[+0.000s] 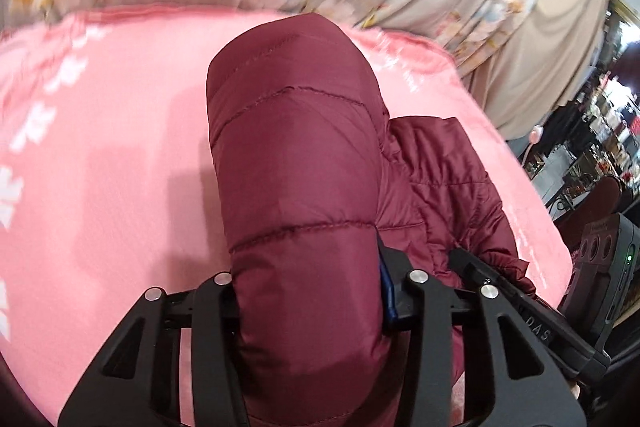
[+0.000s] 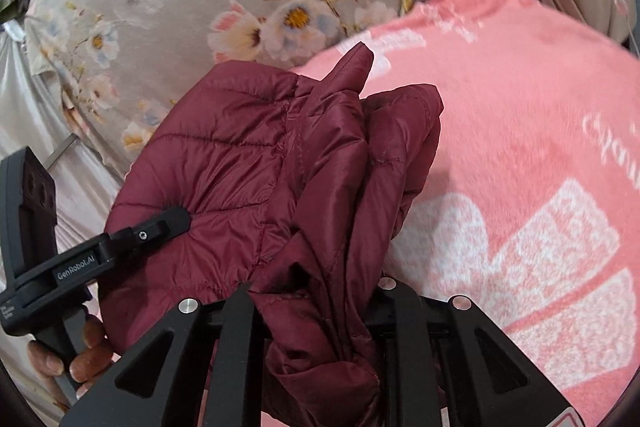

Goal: Fold large clothes
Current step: 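Grip the folded jacket bundle with both tools and lift it, then carry the lifted maroon bundle with both tools over the pink blanket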

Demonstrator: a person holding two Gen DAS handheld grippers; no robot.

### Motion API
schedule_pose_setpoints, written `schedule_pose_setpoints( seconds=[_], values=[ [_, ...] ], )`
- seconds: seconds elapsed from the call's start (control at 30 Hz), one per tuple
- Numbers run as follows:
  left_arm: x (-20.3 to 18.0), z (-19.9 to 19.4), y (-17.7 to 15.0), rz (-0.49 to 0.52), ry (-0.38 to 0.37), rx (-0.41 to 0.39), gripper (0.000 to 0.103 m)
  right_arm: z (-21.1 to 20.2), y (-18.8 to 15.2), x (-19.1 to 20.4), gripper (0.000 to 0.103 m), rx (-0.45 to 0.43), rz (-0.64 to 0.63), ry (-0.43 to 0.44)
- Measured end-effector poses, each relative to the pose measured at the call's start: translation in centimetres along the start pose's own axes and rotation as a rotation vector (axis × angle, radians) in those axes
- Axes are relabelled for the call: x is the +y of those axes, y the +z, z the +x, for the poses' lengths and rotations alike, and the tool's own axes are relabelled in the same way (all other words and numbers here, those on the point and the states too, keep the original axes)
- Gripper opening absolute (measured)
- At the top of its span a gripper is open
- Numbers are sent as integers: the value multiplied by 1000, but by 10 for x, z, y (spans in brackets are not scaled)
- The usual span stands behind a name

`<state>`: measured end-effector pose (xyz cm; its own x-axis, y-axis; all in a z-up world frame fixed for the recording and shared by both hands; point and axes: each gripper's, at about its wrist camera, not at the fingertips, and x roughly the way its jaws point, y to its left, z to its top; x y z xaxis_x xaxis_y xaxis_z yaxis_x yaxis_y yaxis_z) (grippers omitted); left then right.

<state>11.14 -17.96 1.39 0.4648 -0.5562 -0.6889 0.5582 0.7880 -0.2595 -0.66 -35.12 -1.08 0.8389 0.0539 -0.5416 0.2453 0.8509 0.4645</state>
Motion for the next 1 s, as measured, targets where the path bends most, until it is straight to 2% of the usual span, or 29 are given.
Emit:
schedule_pose_setpoints(
  seconds=[0.4,0.77,1.0],
  values=[
    [-5,-106,43,118,0,-250,42,-63,38,93,17,-205,-157,28],
    [26,-194,71,164,38,-458,42,-83,70,182,17,-335,-313,100],
    [55,-242,85,208,80,-596,42,-76,86,234,17,-401,-376,169]
  ],
)
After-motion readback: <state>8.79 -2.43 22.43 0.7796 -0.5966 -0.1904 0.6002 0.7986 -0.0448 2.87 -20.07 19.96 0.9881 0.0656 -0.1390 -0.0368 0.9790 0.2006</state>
